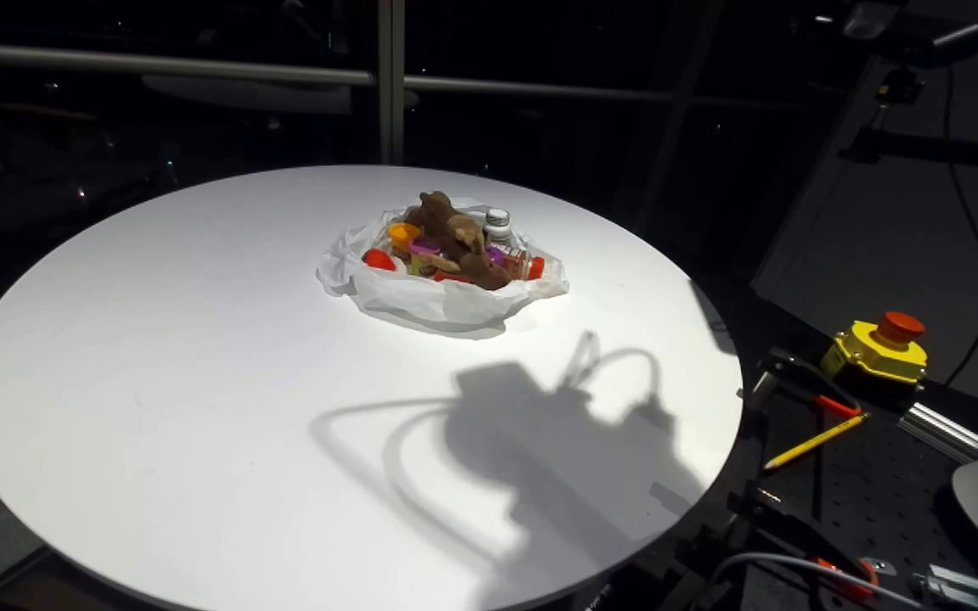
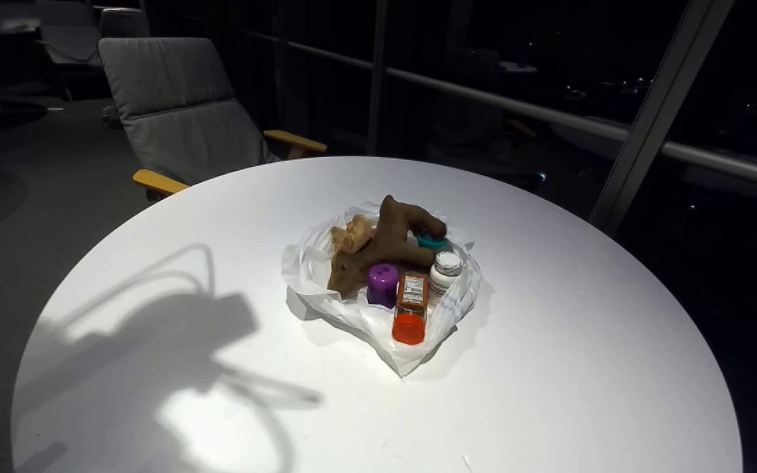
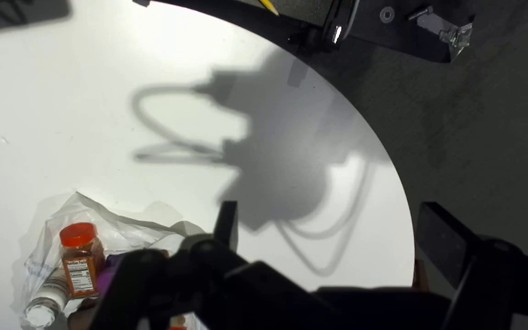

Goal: Remove the objects in the plastic and put them on the table

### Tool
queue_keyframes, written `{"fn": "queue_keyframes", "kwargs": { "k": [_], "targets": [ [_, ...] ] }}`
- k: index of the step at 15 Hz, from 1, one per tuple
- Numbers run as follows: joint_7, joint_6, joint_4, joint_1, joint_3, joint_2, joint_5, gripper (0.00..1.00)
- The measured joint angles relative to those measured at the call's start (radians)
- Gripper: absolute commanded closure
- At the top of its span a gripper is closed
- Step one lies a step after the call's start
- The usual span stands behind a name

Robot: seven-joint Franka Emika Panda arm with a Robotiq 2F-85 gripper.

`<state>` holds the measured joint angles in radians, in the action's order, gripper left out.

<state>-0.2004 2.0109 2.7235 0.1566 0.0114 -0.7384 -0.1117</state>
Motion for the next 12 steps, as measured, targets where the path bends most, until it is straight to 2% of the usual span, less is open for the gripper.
{"fn": "queue_keyframes", "kwargs": {
  "k": [4, 12],
  "targets": [
    [0.040, 0.136, -0.118, -0.007, -0.031, 0.221, 0.004, 0.00],
    [0.202, 0.467, -0.382, -0.082, -0.026, 0.745, -0.001, 0.00]
  ]
}}
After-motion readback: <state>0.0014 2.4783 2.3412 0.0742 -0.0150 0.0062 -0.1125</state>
